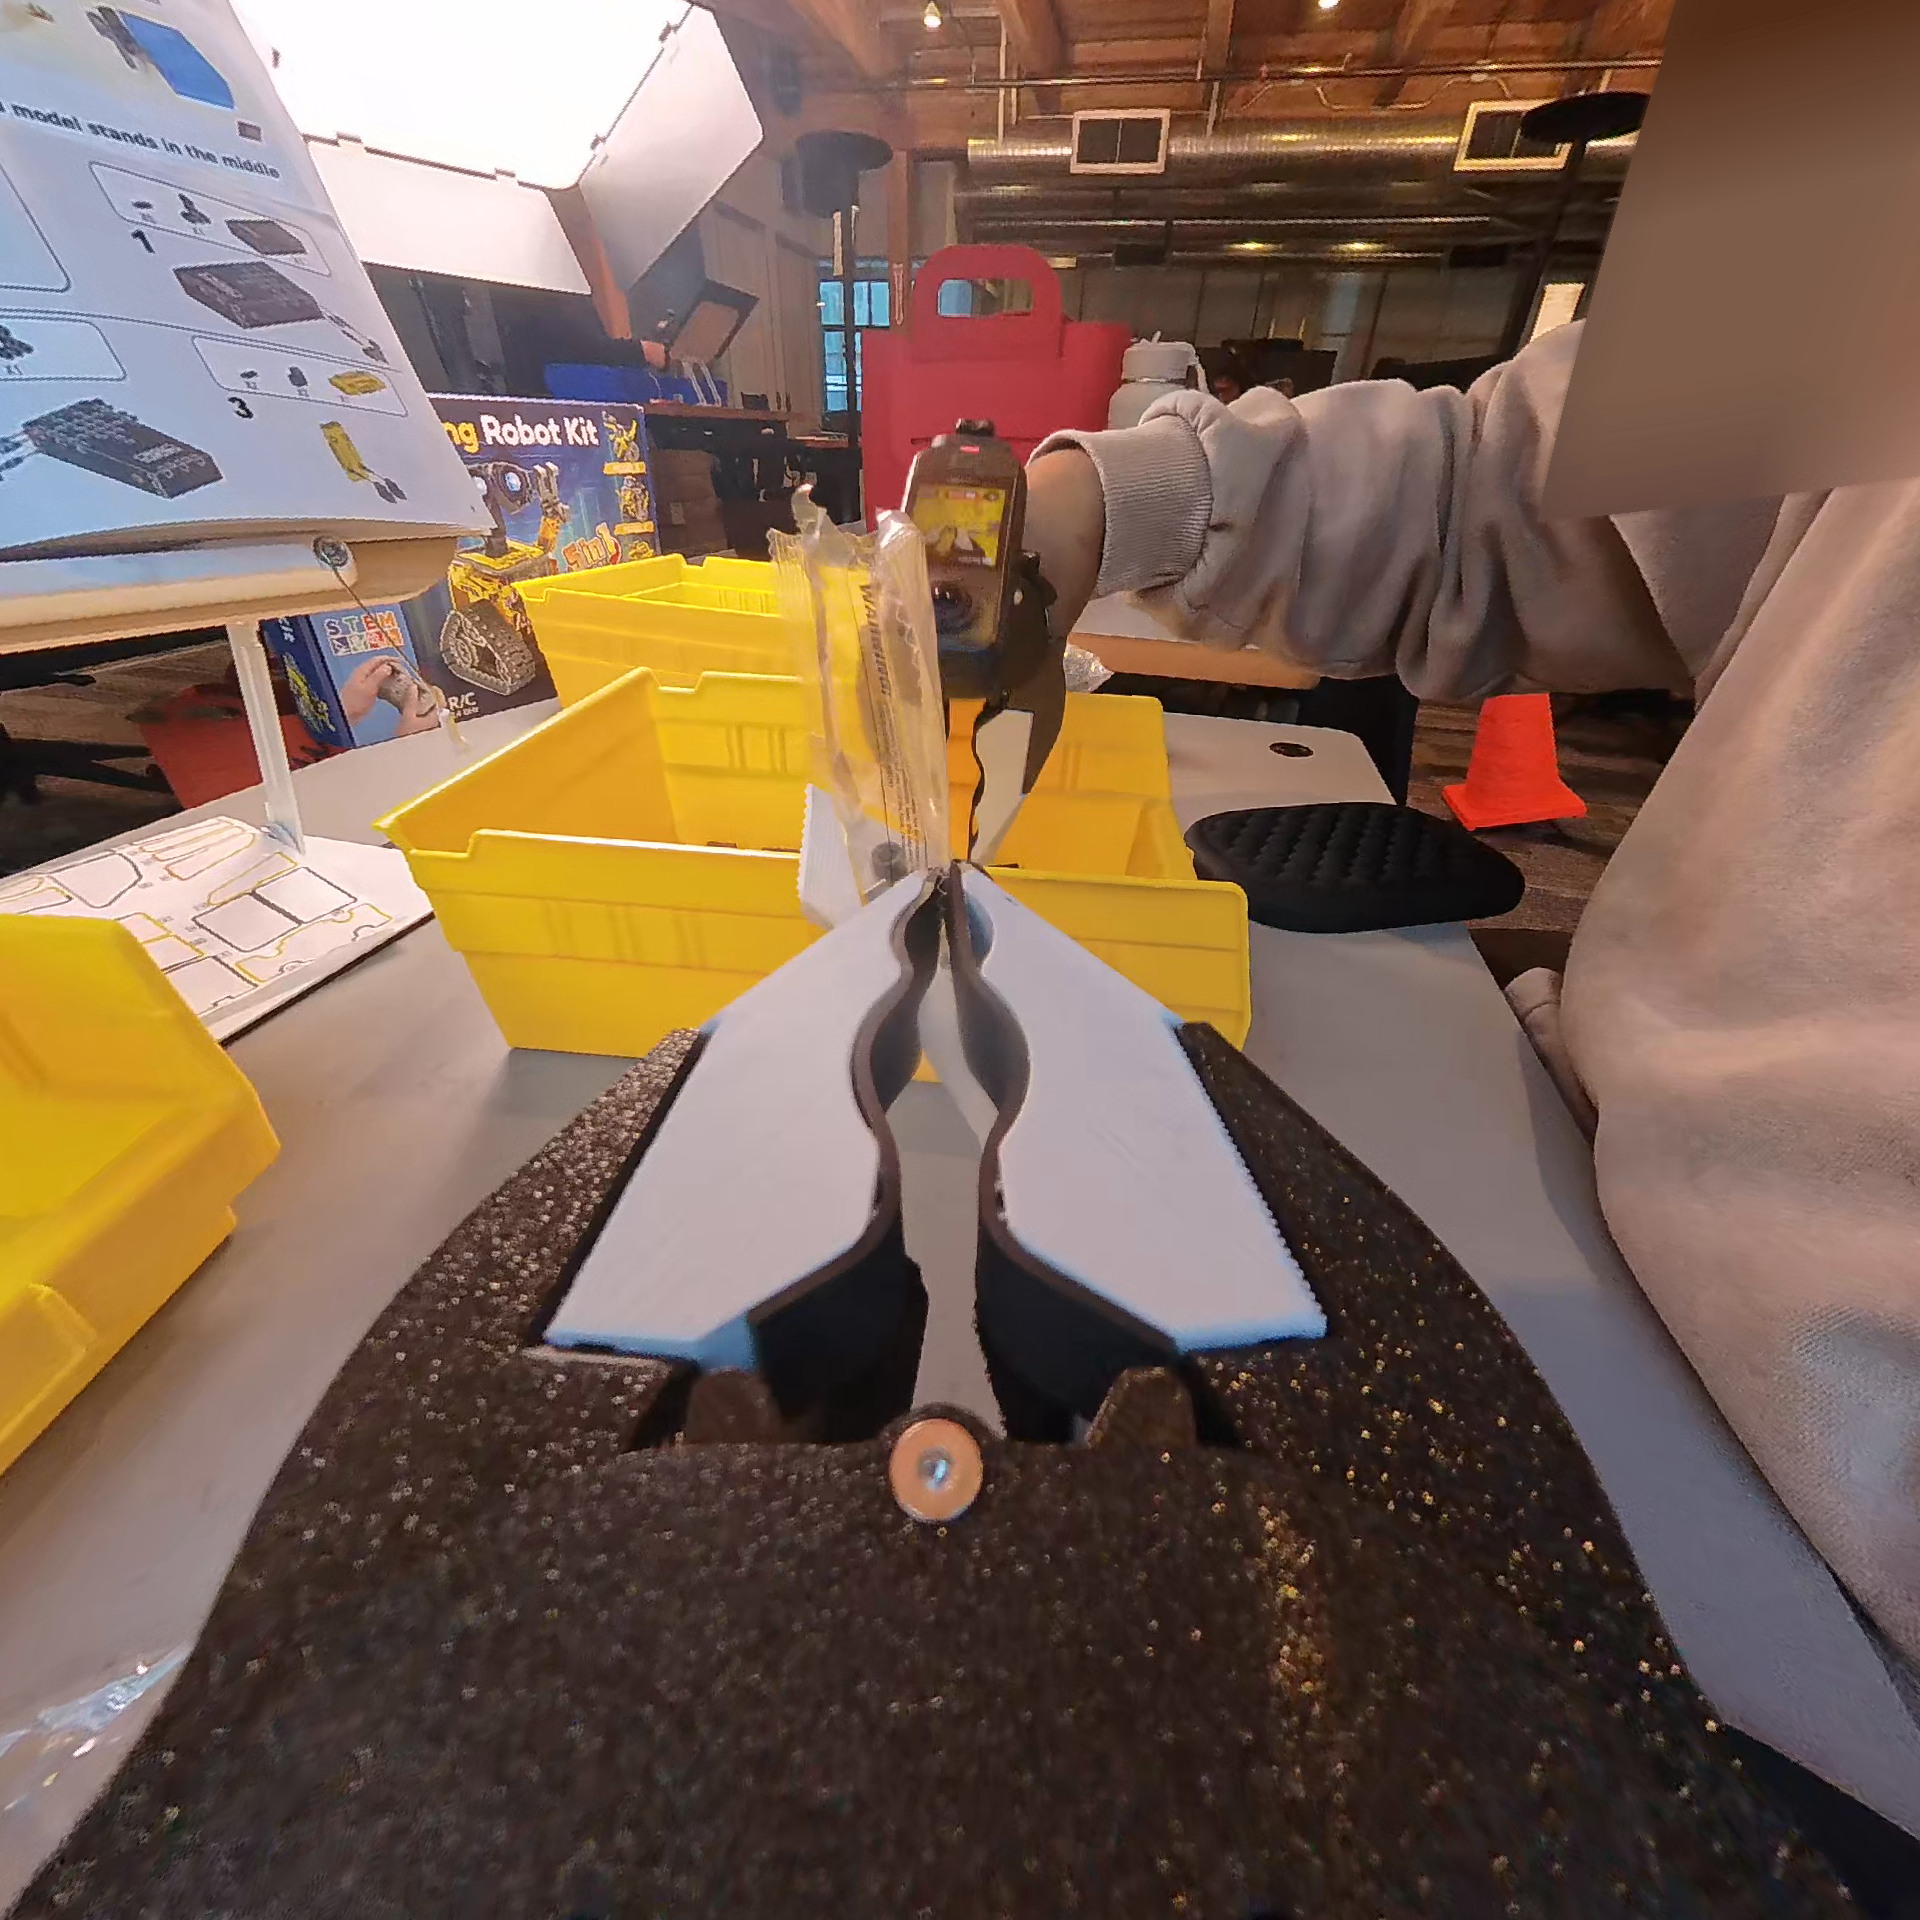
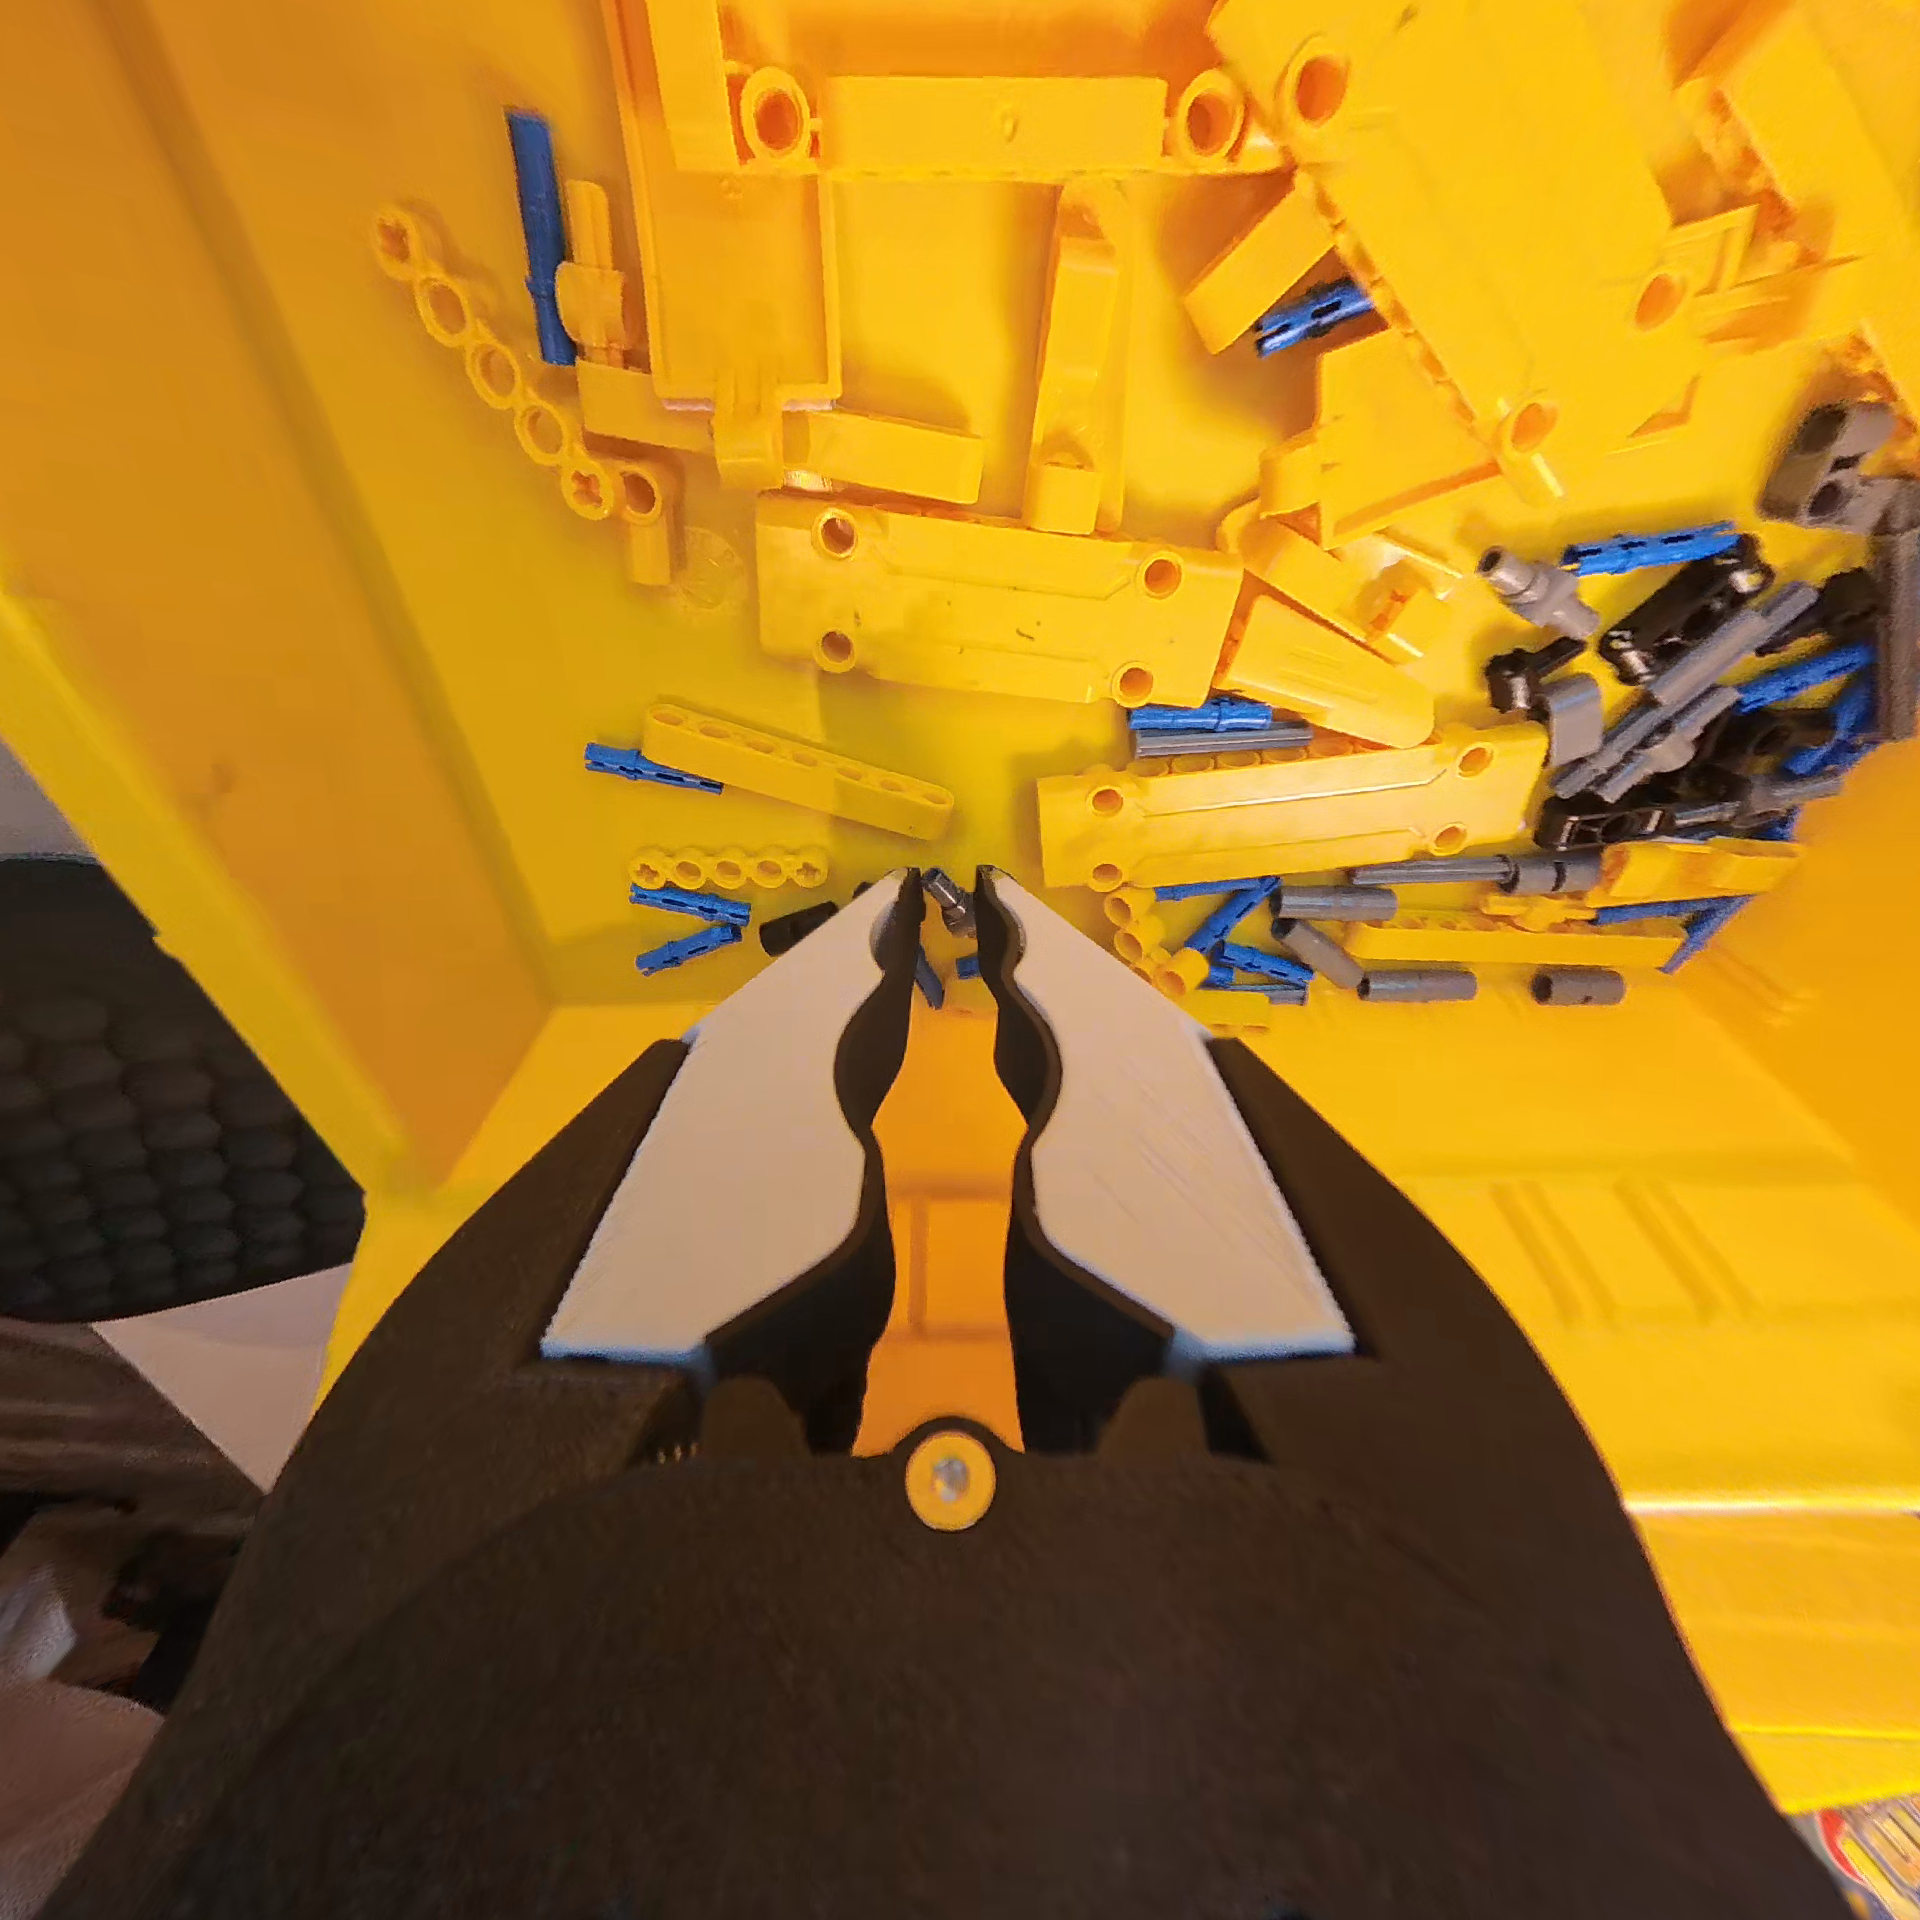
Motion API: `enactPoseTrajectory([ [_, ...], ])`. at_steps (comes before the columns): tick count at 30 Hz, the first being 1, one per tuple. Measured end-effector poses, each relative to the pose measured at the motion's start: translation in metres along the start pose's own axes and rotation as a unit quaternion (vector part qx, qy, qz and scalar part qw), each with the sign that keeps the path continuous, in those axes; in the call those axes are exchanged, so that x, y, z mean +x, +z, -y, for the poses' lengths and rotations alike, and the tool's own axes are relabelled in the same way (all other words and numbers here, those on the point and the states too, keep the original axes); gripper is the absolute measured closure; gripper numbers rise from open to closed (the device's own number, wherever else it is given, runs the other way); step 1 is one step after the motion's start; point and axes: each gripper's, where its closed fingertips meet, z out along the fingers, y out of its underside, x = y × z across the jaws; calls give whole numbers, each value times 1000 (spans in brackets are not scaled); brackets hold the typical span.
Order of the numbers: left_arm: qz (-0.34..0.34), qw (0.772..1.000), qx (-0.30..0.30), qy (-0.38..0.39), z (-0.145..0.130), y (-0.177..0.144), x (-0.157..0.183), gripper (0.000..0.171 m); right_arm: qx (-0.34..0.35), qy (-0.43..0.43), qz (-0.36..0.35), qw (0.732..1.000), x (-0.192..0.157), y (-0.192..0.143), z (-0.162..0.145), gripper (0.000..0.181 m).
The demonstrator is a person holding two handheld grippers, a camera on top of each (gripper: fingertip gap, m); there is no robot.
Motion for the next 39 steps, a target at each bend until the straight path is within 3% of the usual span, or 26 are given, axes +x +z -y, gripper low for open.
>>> enactPoseTrajectory([
  [8, -9, 1000, -3, 2, 0, 2, 4, 171, 47, 1, -22, 999, 12, -33, 3, 172],
  [10, -15, 1000, -3, 3, 0, 2, 7, 171, 94, 3, -15, 995, 11, -47, 14, 172],
  [12, -25, 1000, -8, 3, -2, 4, 11, 171, 196, -1, -9, 981, 8, -79, 41, 172],
  [14, -34, 999, -16, 4, -4, 6, 14, 171, 353, -18, -13, 935, 5, -135, 82, 172],
  [16, -40, 999, -20, 3, -6, 7, 16, 171, 497, -43, -9, 867, -5, -197, 117, 172],
  [18, -43, 999, -22, 3, -7, 8, 17, 171, 571, -63, -14, 818, -11, -235, 139, 172],
  [20, -44, 999, -22, 4, -7, 8, 18, 171, 589, -79, 1, 804, -17, -245, 158, 172],
  [26, -48, 999, -19, 8, -5, 8, 21, 171, 548, -91, 24, 831, -17, -212, 191, 171],
  [33, -48, 999, -14, 7, -3, 7, 21, 171, 588, -59, 72, 803, -17, -221, 181, 164],
  [39, -45, 999, -13, 9, -3, 7, 20, 171, 607, -28, 26, 794, 4, -232, 156, 163],
])
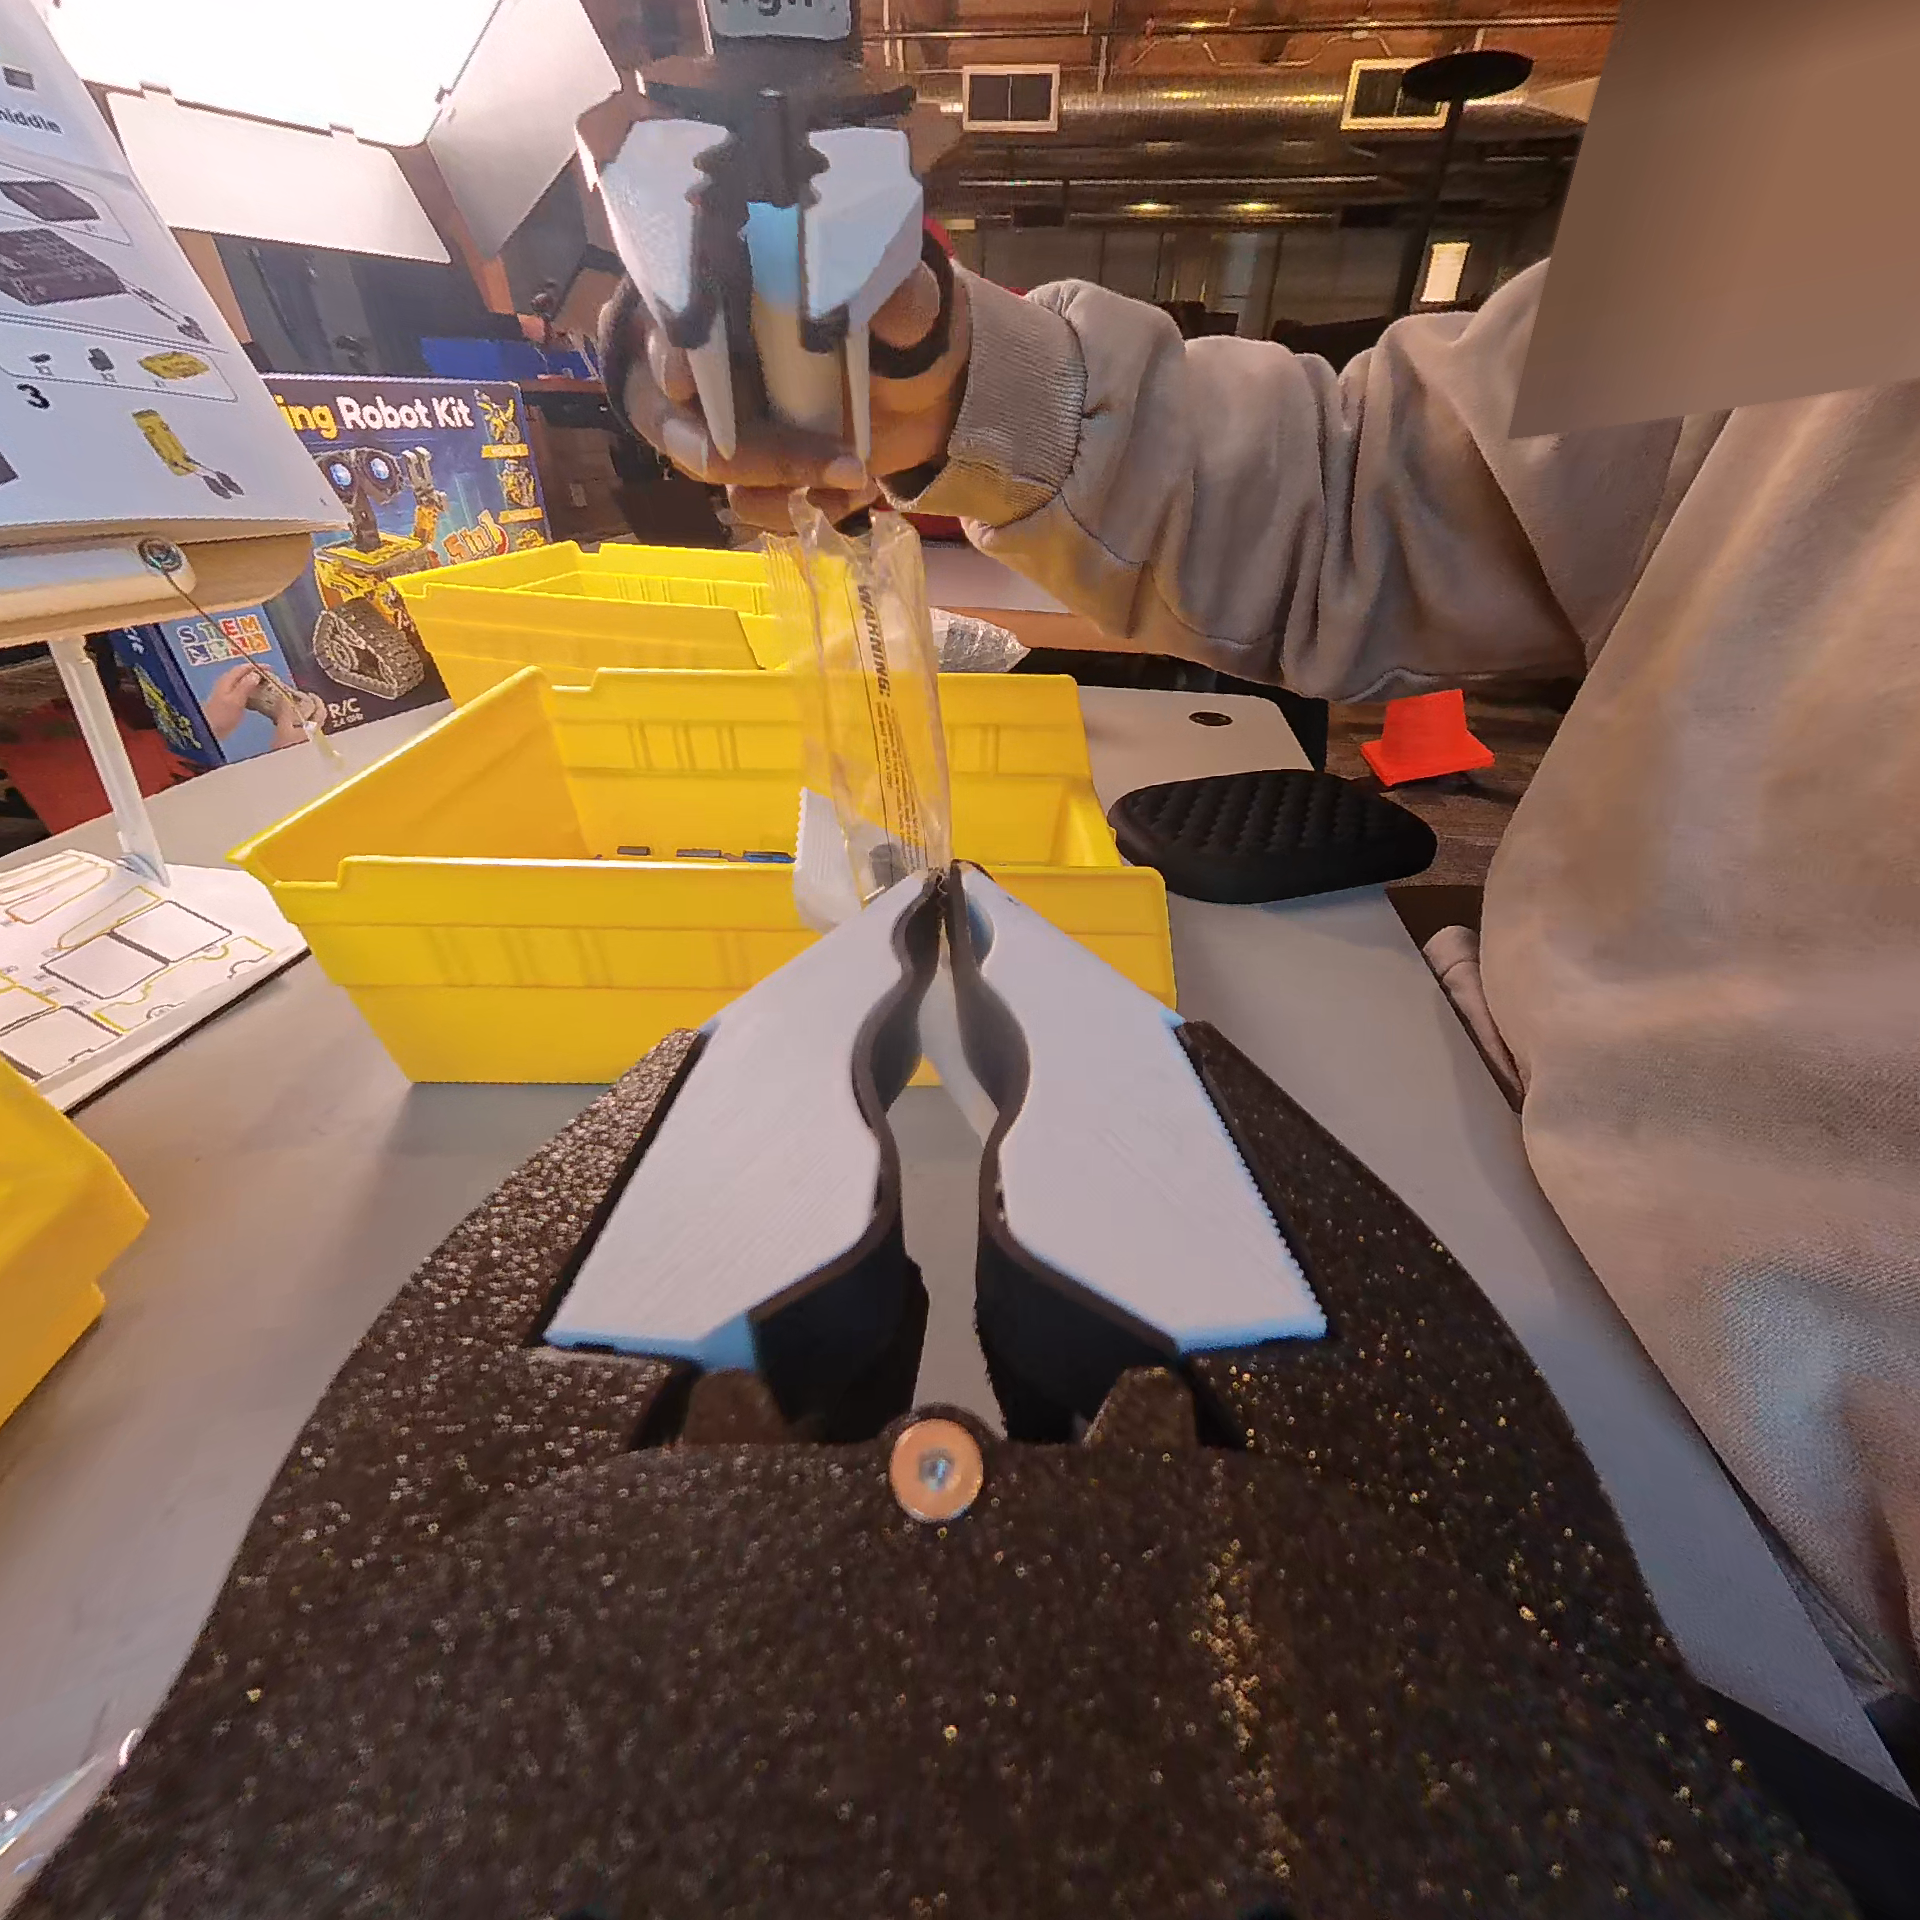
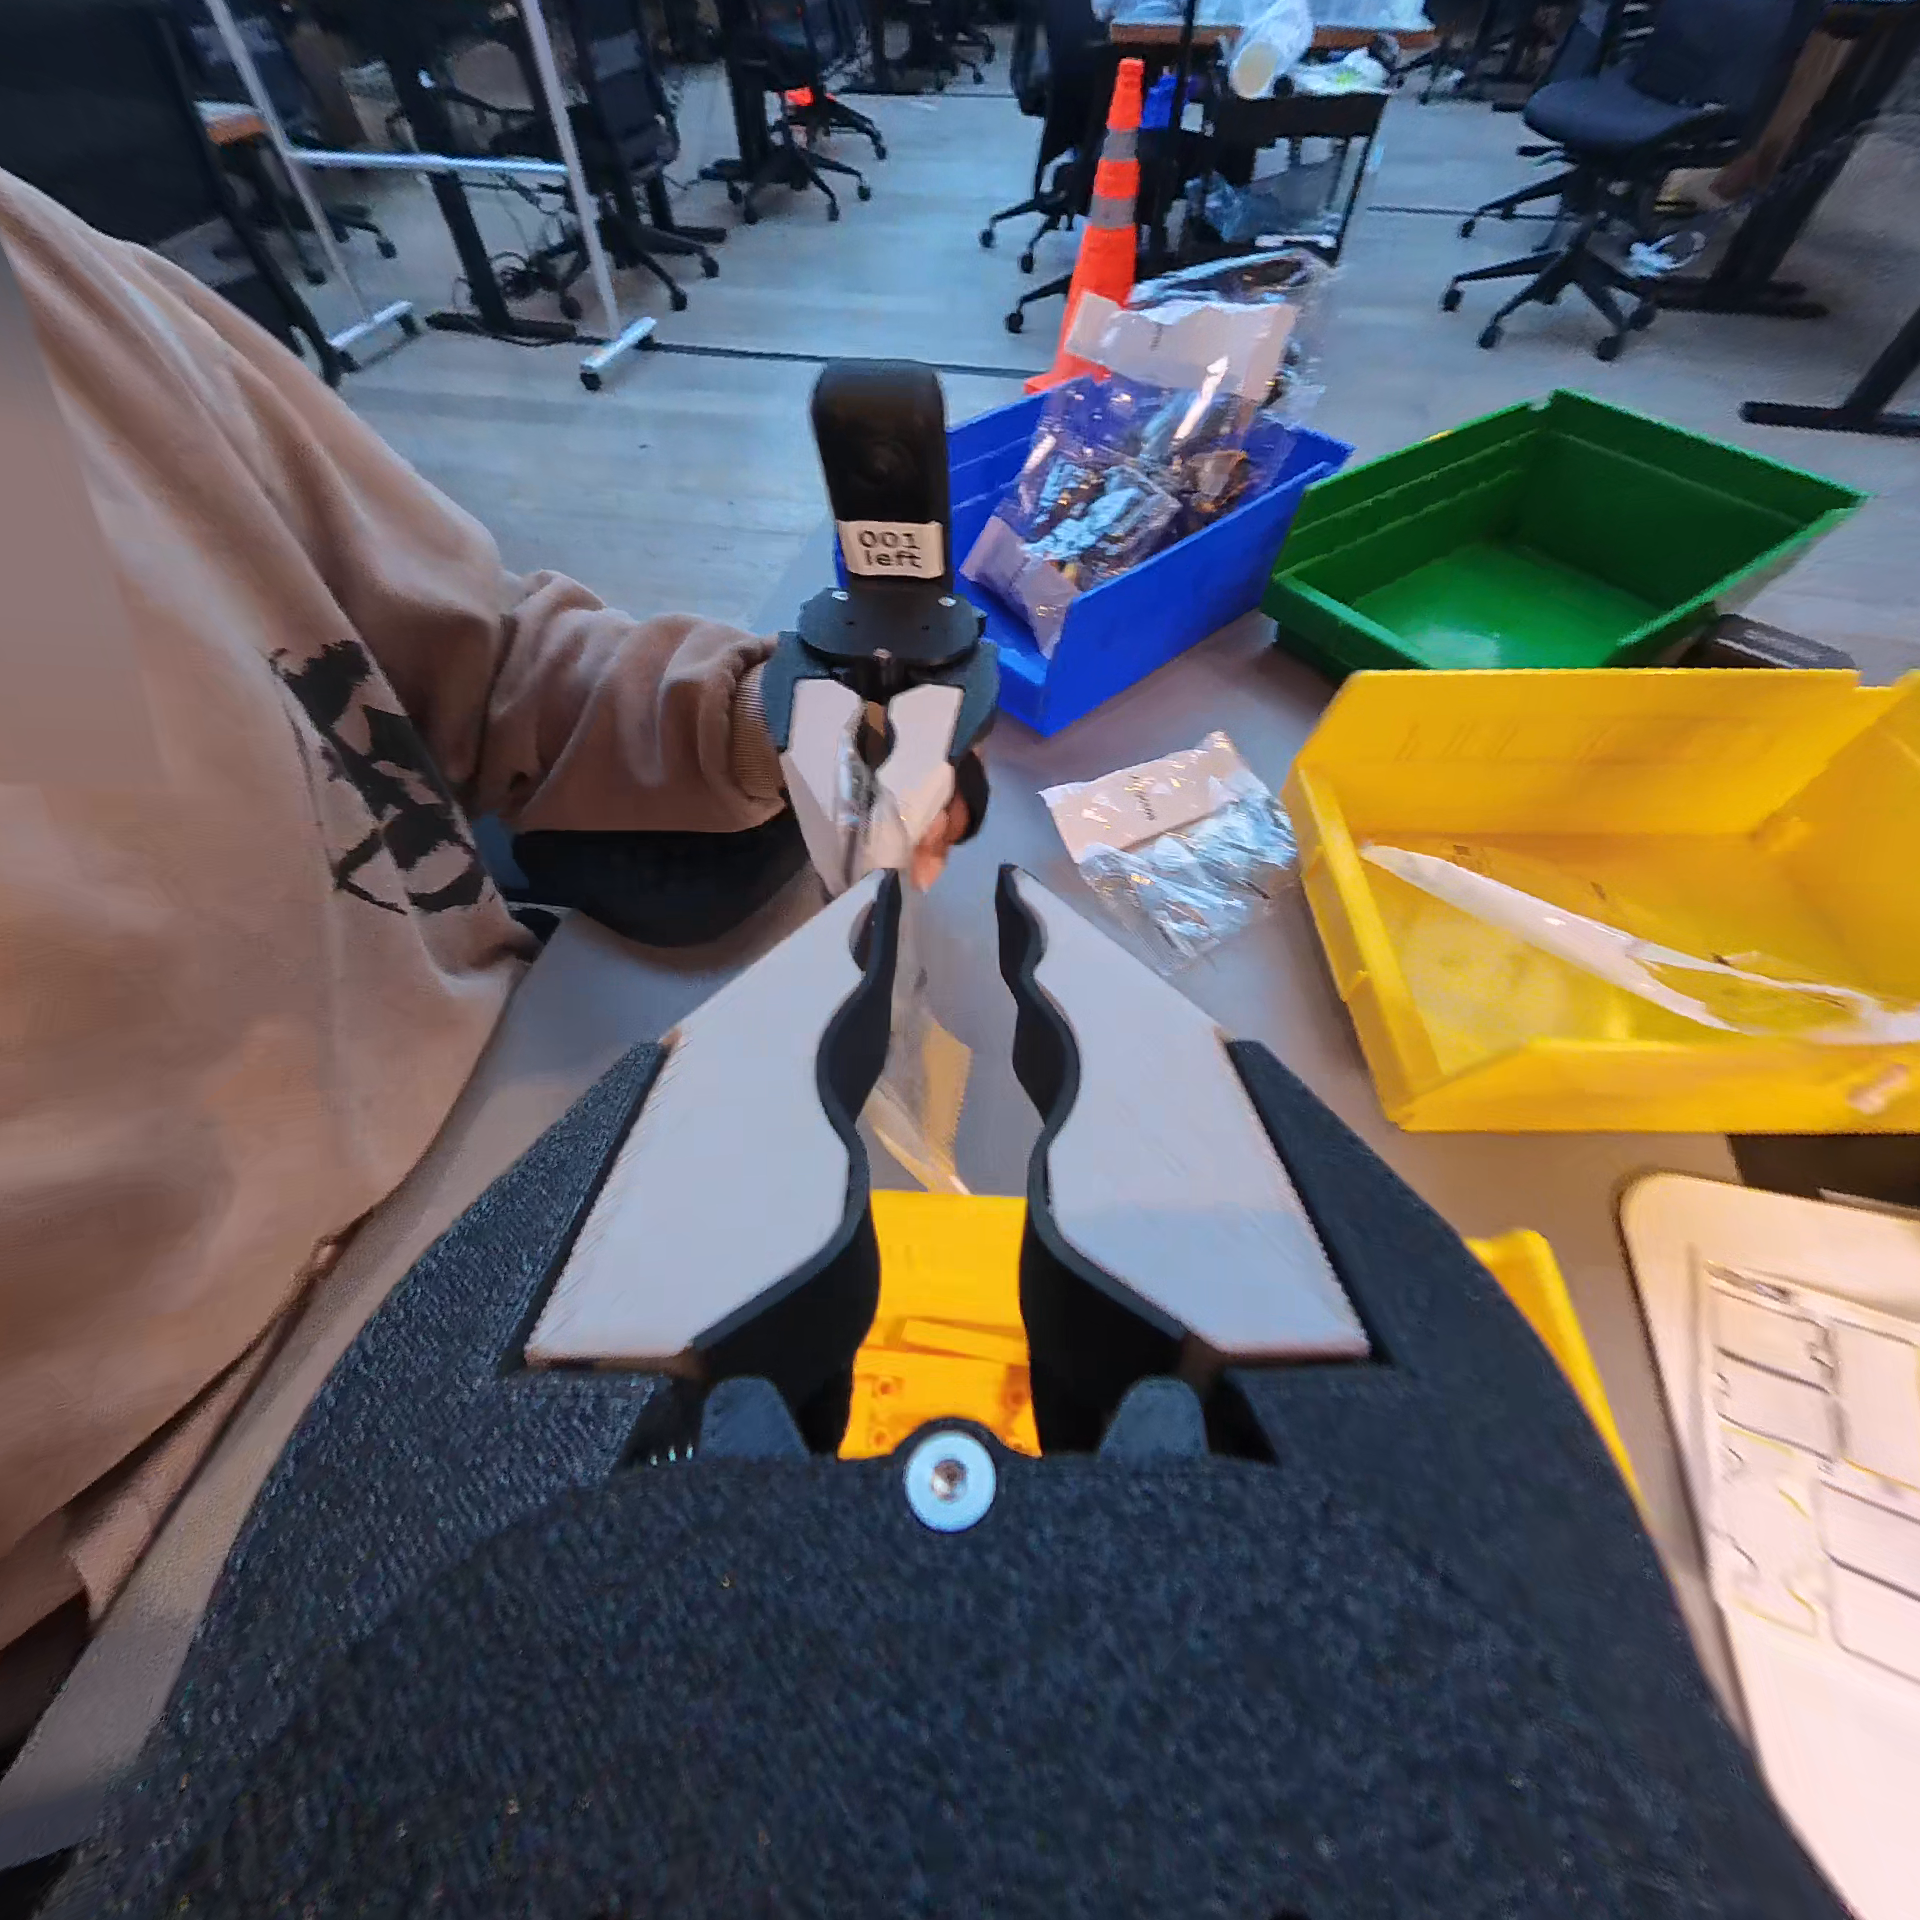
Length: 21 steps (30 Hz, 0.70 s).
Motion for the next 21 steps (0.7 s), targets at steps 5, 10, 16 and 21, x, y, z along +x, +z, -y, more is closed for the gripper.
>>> enactPoseTrajectory([
  [5, 55, 998, -12, 9, -3, -5, -18, 171, -213, -12, -146, 966, 61, -40, -81, 164],
  [10, 68, 998, -16, 8, -5, -8, -23, 171, -445, -8, -144, 884, 83, -58, -198, 164],
  [16, 65, 998, -22, 3, -9, -6, -23, 171, -529, -26, -64, 846, 85, -52, -251, 164],
  [21, 63, 998, -23, 0, -10, -7, -25, 171, -539, -23, -30, 841, 86, -49, -258, 166],
])
